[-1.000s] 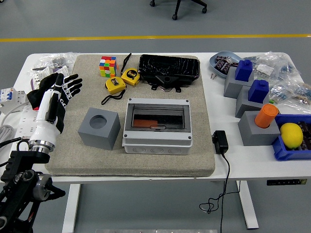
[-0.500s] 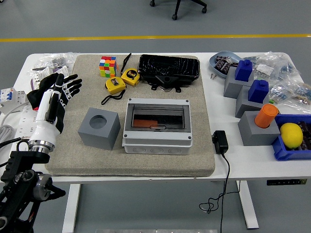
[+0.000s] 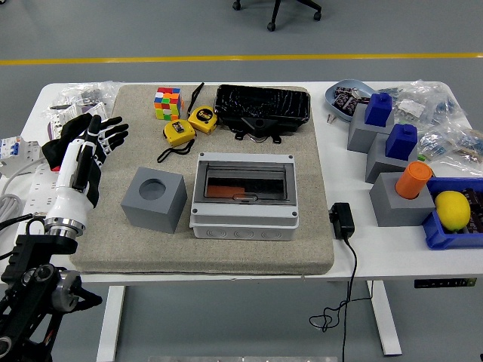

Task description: Fetch the battery,place it into the box,close the lid of the box

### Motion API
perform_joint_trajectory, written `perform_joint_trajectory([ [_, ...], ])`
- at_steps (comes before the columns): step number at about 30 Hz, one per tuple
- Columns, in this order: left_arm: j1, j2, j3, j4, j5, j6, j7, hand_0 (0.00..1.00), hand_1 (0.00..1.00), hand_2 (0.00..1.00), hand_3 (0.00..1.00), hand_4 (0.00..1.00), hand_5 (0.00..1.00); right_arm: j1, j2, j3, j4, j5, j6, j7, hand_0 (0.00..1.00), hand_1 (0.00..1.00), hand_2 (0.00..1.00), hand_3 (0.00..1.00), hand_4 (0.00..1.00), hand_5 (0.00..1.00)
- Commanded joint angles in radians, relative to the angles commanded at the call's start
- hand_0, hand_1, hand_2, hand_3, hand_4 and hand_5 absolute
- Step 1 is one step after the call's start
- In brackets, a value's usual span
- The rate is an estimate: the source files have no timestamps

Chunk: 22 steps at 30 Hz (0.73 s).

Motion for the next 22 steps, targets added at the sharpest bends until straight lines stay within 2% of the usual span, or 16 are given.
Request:
perform_joint_trajectory([
  [2,0.000,0.000,-0.002,-0.002,0.001,0.000,0.001,0.799,0.762,0.708,0.689,0.998,0.935,-0.001,0.000,-0.072,0.000,0.084,-0.043,0.029,0.897,0.998,0.998,0.998,0.998,0.998],
  [3,0.000,0.001,-0.002,-0.002,0.001,-0.001,0.001,0.795,0.757,0.706,0.685,0.998,0.929,0.000,0.000,-0.113,0.000,0.129,-0.054,0.042,0.132,0.353,0.803,0.998,0.998,0.998],
  [5,-0.005,0.003,-0.002,-0.004,0.004,-0.002,0.002,0.795,0.757,0.706,0.685,0.998,0.929,0.002,0.002,-0.167,0.000,0.204,-0.068,0.070,0.132,0.353,0.803,0.998,0.998,0.998],
  [8,-0.016,0.006,-0.003,-0.010,0.013,-0.005,0.004,0.795,0.757,0.706,0.685,0.998,0.929,0.005,0.002,-0.206,0.000,0.234,-0.057,0.088,0.132,0.353,0.803,0.998,0.998,0.998],
  [9,-0.024,0.008,-0.005,-0.013,0.020,-0.006,0.004,0.792,0.757,0.707,0.685,0.998,0.914,0.008,0.004,-0.196,0.000,0.199,-0.061,0.097,0.004,0.243,0.602,0.814,0.998,0.998],
  [14,-0.037,0.012,-0.015,-0.016,0.028,-0.006,0.004,0.792,0.757,0.707,0.685,0.998,0.914,0.018,0.006,-0.135,0.000,0.091,-0.047,0.102,0.004,0.243,0.602,0.814,0.998,0.998],
  [15,-0.039,0.013,-0.017,-0.017,0.028,-0.006,0.004,0.794,0.757,0.706,0.684,0.998,0.906,0.020,0.006,-0.128,0.000,0.078,-0.041,0.101,0.516,0.546,0.692,0.626,0.998,0.998],
  [19,-0.042,0.012,-0.018,-0.019,0.032,-0.007,0.006,0.794,0.757,0.706,0.684,0.998,0.906,0.032,0.007,-0.035,0.000,-0.069,-0.012,0.055,0.516,0.546,0.692,0.626,0.998,0.998],
  [22,-0.042,0.010,-0.016,-0.021,0.034,-0.008,0.008,0.794,0.757,0.706,0.684,0.998,0.906,0.033,0.006,-0.054,0.000,-0.145,0.003,0.043,0.516,0.546,0.692,0.626,0.998,0.998],
])
